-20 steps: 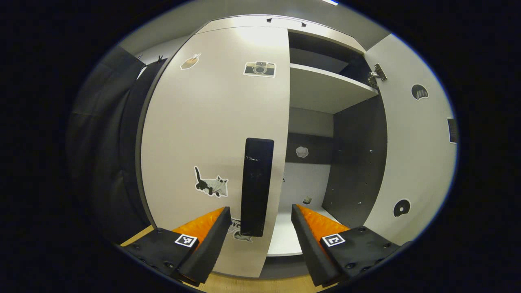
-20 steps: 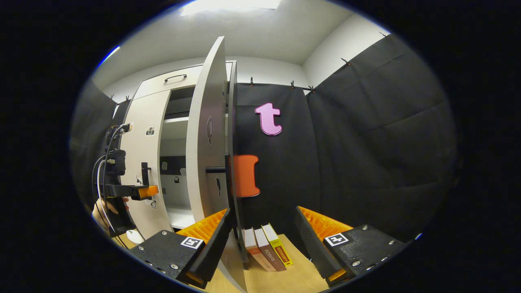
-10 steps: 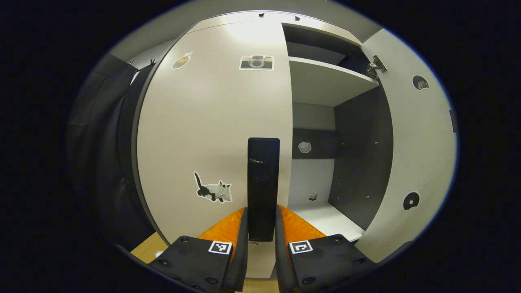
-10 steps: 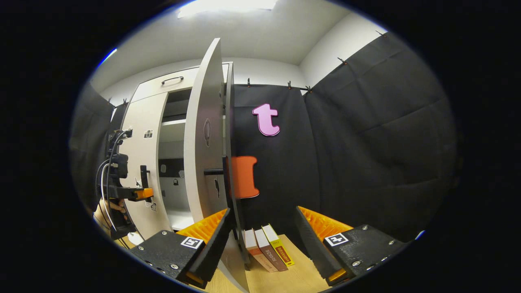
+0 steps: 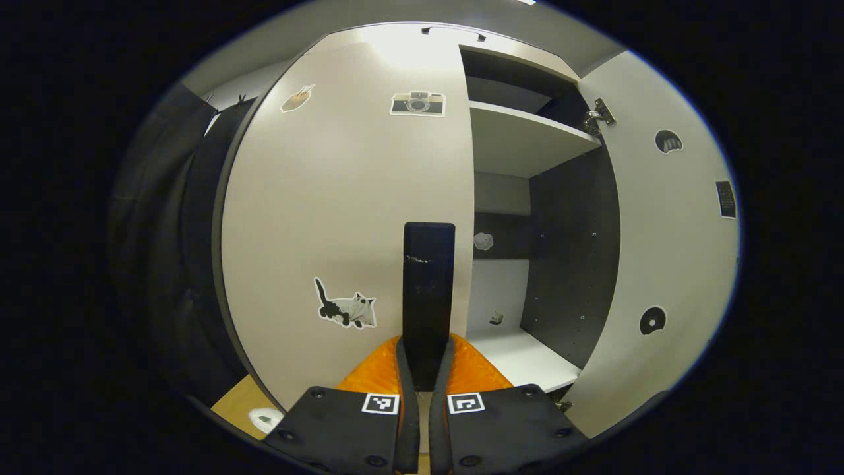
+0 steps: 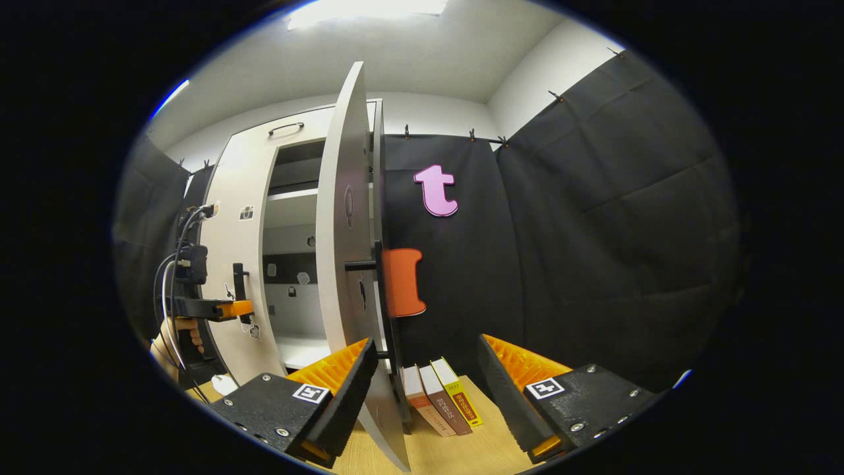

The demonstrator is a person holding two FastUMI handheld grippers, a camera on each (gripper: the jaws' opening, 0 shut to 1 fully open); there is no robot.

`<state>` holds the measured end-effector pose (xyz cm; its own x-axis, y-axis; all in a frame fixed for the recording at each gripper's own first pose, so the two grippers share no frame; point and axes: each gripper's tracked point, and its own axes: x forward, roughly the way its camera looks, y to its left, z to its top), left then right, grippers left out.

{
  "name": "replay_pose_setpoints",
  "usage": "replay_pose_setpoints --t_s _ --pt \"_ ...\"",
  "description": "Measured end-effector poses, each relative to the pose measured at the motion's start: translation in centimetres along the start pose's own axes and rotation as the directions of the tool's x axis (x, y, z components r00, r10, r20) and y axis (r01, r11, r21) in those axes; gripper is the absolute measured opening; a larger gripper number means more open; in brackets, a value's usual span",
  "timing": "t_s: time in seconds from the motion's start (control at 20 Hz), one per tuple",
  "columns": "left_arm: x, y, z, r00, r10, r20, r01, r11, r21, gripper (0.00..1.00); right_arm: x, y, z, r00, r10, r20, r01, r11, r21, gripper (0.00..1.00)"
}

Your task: Open the right door of the double-door shoe cabinet with the right hand, and open the left door with the left hand.

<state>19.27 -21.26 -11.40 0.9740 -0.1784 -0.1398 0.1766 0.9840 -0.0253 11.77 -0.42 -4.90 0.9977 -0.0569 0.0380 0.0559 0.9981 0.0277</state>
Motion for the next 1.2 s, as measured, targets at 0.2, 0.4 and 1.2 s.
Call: replay_pose_setpoints --t_s 0.2,0.4,1.2 --pt "-1.0 0.3 -0.1 0.997 -0.073 -0.001 0.073 0.997 -0.036 0.13 -0.7 0.6 0.2 1.0 -0.001 0.008 0.001 1.0 0.01 0.93" --pt "-1.0 0.9 -0.3 0.991 -0.133 -0.007 0.132 0.99 -0.047 0.13 -1.7 1.7 0.5 0.999 0.014 0.029 -0.015 1.0 0.013 0.93" --pt "-4.0 3.1 -0.2 0.985 -0.168 0.038 0.169 0.985 -0.031 0.12 -2.0 3.8 -0.3 0.999 0.034 0.01 -0.034 0.999 -0.011 0.93"
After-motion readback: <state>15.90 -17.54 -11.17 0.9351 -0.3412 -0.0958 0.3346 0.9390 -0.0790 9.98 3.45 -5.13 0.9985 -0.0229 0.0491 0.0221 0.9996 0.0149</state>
